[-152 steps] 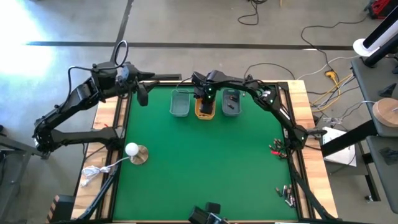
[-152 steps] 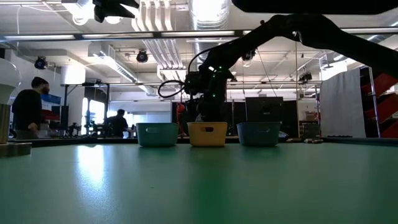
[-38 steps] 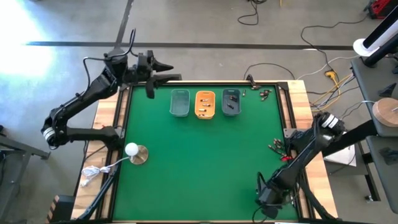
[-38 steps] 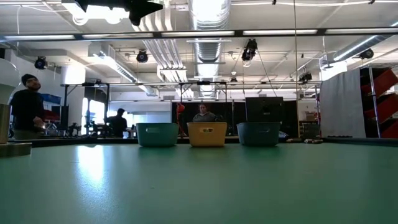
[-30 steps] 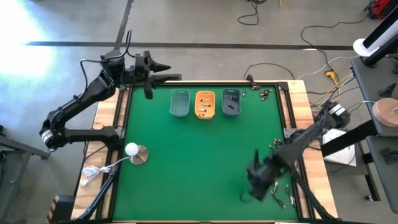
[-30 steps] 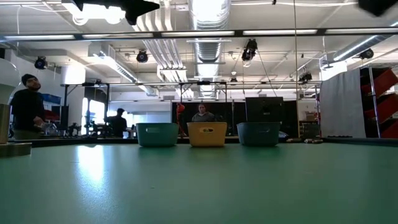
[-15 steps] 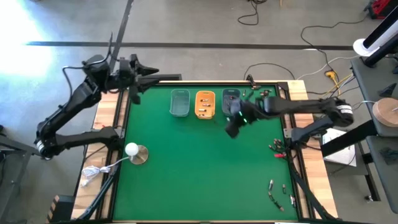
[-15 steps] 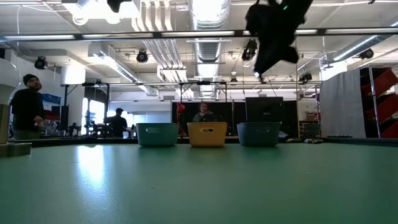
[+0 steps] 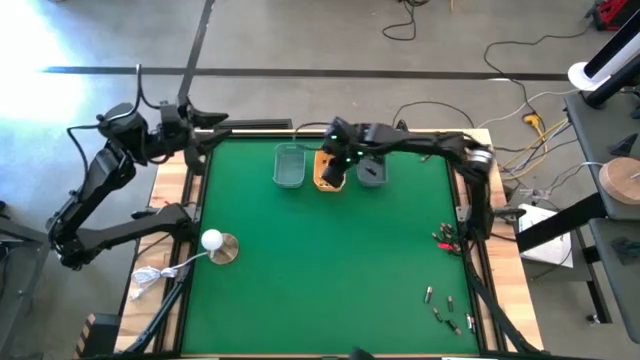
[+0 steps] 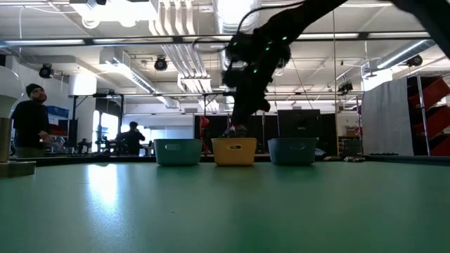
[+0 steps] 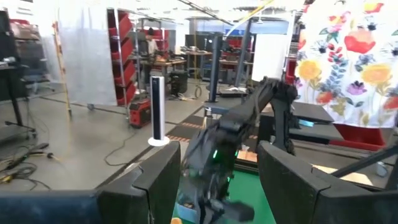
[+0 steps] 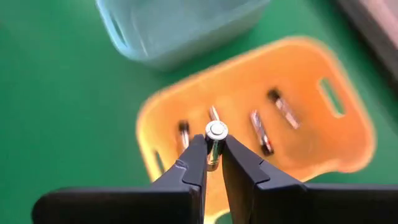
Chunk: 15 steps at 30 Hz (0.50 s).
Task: Sort batteries
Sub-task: Put the silver battery into the yellow bin
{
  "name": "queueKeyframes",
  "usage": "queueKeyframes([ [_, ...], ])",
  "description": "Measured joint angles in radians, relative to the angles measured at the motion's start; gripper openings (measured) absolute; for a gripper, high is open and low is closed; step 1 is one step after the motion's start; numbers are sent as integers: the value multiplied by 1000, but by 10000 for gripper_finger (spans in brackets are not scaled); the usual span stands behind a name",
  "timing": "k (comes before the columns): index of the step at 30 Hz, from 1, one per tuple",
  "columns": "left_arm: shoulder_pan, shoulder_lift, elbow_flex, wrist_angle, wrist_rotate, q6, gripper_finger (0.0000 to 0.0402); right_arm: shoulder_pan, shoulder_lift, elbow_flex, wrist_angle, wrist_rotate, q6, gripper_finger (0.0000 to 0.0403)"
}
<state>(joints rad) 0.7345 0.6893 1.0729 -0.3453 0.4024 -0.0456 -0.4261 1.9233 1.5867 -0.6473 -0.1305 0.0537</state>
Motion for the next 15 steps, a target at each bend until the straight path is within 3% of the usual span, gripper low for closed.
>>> queueKeyframes([
  [5,0,-9,0,-21,-34,10,191,0,168,167,-221,5,-92,28],
  [15,0,-9,0,-49,-56,10,191,2,268,227,-200,53,-185,28],
])
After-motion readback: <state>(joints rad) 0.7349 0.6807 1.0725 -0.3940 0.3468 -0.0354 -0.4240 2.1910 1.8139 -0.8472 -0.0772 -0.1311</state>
